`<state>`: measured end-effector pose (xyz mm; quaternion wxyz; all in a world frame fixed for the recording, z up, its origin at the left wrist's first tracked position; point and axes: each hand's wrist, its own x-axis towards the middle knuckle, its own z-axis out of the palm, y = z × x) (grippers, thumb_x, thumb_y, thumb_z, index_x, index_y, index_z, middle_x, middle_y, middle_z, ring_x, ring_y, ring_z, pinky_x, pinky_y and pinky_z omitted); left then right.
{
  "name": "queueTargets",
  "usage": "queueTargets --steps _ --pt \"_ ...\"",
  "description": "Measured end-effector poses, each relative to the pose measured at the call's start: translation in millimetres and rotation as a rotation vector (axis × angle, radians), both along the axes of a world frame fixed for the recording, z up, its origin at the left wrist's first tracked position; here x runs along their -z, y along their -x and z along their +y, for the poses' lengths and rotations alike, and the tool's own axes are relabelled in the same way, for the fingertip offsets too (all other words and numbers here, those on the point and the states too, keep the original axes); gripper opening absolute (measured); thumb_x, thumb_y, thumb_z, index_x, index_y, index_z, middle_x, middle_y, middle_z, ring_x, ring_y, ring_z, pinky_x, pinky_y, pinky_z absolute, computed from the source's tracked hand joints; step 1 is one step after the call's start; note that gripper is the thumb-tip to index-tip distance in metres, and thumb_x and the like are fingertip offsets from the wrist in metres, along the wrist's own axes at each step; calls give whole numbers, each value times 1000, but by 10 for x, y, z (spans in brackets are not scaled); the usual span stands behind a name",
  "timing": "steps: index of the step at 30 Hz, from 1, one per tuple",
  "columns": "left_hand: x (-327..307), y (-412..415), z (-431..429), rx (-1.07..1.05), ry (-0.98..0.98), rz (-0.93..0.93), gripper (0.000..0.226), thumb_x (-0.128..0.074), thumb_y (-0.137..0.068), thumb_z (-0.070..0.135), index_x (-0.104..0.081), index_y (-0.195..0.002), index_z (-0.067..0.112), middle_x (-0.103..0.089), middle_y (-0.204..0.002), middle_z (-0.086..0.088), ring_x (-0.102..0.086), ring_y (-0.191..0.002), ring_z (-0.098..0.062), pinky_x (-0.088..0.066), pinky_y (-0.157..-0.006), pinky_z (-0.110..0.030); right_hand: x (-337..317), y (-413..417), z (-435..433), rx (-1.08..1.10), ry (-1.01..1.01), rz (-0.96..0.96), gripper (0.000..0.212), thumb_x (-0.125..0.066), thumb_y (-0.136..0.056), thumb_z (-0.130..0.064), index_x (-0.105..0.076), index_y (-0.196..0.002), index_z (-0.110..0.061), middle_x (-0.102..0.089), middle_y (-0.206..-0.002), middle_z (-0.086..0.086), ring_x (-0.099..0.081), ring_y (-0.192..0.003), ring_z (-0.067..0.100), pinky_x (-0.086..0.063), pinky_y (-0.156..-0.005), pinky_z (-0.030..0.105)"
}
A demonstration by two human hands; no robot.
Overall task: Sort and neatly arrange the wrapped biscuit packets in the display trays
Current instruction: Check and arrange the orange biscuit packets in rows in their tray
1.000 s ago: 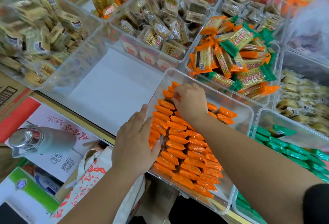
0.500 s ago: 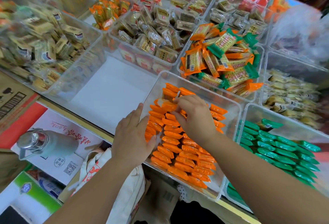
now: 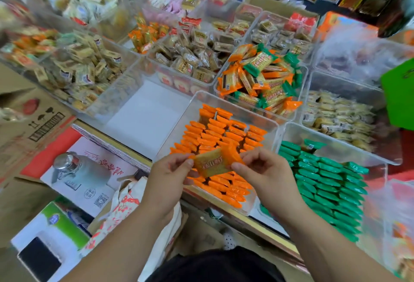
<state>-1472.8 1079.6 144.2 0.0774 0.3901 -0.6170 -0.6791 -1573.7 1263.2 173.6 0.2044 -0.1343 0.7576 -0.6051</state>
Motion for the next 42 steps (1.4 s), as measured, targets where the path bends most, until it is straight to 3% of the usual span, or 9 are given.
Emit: queueTargets --steps 2,10,13,17,24,28,34,37,42 --pt "-135 -167 71 -24 -70 39 14 -59 -97 4 -71 -104 9 -73 -86 -10 -71 -76 -20 -56 -68 -32 -107 -109 89 -10 63 -105 22 -86 -72 -17 -68 -82 -6 -72 -89 12 -68 -83 28 -56 -75 46" --pt "-440 -582 379 -13 -464 200 42 -60 -87 14 -56 -125 -4 -67 -115 -31 -71 -87 -28 -59 -68 -32 -596 -448 201 -99 554 -479 23 -87 -57 -1 -75 -67 -19 -72 -84 2 -67 -76 14 -54 -66 24" --pt "-530 -621 457 16 -495 260 44 -58 -86 13 -55 -127 -5 -68 -112 -29 -71 -85 -28 -60 -67 -33 -693 -501 237 -139 644 -469 23 -92 -54 -17 -76 -70 -18 -72 -90 3 -68 -84 17 -56 -69 27" --pt "-633 -622 499 24 -465 302 40 -57 -87 11 -55 -124 -5 -66 -105 -26 -69 -81 -27 -59 -67 -33 -717 -500 293 -126 635 -414 34 -97 -50 -31 -76 -74 -20 -71 -93 2 -67 -87 18 -55 -71 29" --pt "-866 -692 516 25 -282 323 36 -60 -83 10 -63 -118 15 -67 -87 -23 -66 -69 -29 -58 -63 -35 -636 -435 345 46 491 -404 15 -68 -87 -7 -56 -93 -15 -68 -93 12 -67 -86 26 -56 -72 35" --pt "-985 -720 523 36 -138 323 27 -62 -80 11 -73 -105 8 -71 -85 -23 -69 -70 -30 -58 -64 -30 -487 -473 299 68 394 -544 2 -64 -93 -5 -65 -92 -6 -73 -96 16 -69 -84 25 -58 -67 29" --pt "-1111 -722 477 70 -1 286 32 -66 -75 19 -69 -97 -5 -70 -76 -23 -67 -59 -27 -55 -57 -24 -420 -532 238 -41 485 -887 33 -66 -76 1 -69 -108 8 -72 -99 24 -73 -82 25 -62 -76 31" --pt "-1151 -698 457 21 127 228 36 -69 -70 29 -70 -84 -4 -62 -59 -17 -57 -47 -21 -50 -49 -23 -436 -547 251 -167 464 -892 32 -66 -73 8 -70 -105 7 -73 -98 24 -75 -82 26 -62 -71 30" --pt "-1202 -650 467 -87 -19 270 29 -70 -70 27 -67 -81 1 -51 -51 -12 -49 -40 -23 -45 -44 -25 -453 -564 205 -266 297 -739 18 -75 -70 3 -80 -83 -7 -74 -82 10 -72 -70 17 -58 -63 23"
